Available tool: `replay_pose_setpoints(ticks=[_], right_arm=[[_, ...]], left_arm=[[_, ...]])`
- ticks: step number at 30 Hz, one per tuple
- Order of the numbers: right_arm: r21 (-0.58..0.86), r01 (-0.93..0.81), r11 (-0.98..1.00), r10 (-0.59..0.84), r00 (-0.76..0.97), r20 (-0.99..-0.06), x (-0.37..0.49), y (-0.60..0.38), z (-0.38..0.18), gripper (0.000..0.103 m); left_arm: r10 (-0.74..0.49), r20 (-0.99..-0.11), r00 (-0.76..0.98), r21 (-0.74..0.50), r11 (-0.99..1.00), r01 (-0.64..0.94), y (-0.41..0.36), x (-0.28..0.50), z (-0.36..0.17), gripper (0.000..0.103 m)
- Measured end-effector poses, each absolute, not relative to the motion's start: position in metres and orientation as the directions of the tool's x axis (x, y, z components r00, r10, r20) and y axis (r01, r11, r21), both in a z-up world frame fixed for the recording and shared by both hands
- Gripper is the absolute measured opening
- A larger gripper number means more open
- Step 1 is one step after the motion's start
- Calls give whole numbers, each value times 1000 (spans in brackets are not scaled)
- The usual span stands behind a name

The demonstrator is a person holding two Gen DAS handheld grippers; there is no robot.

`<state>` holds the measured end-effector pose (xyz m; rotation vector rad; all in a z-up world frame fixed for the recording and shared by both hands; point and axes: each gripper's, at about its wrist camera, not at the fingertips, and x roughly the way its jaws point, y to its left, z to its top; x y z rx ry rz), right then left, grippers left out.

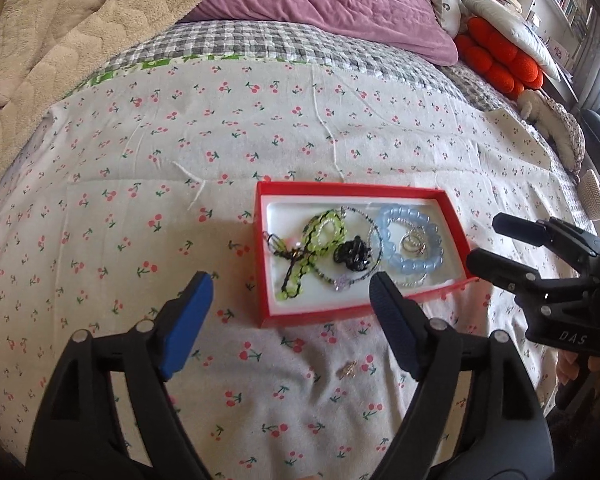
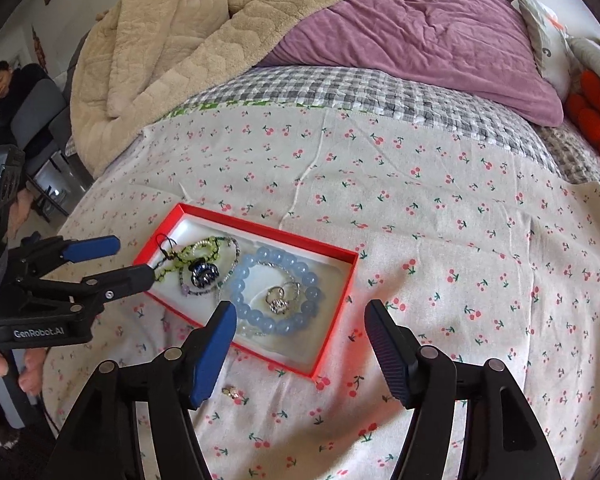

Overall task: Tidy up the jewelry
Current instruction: 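Move both grippers back toward the gold earrings on the sheet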

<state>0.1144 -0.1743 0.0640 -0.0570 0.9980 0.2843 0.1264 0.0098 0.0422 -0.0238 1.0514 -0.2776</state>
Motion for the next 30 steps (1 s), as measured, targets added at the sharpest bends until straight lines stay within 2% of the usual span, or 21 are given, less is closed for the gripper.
replay_pose_setpoints(ticks=[4, 10, 14, 21, 30], right_arm=[[10, -267, 964, 143, 484, -863, 101, -172, 53, 72], [-66, -290, 955, 74, 447, -891, 80, -169, 43, 73], [-79, -296, 952, 69, 457, -887, 69, -168, 44, 77], [-35, -267, 963, 89, 437, -895, 66, -166, 45, 77], [-55, -297, 953, 85, 438, -895, 60, -155, 43, 78]], left_arm=[[-202, -883, 425, -134, 974, 184, 21, 109, 33, 82], [-217, -918, 333, -177, 973, 145, 29, 84, 16, 82], [-208, -923, 323, -159, 972, 172, 23, 73, 14, 83], [-204, -923, 325, -142, 969, 204, 13, 68, 14, 84], [-202, -927, 317, -126, 961, 245, 3, 64, 8, 84]])
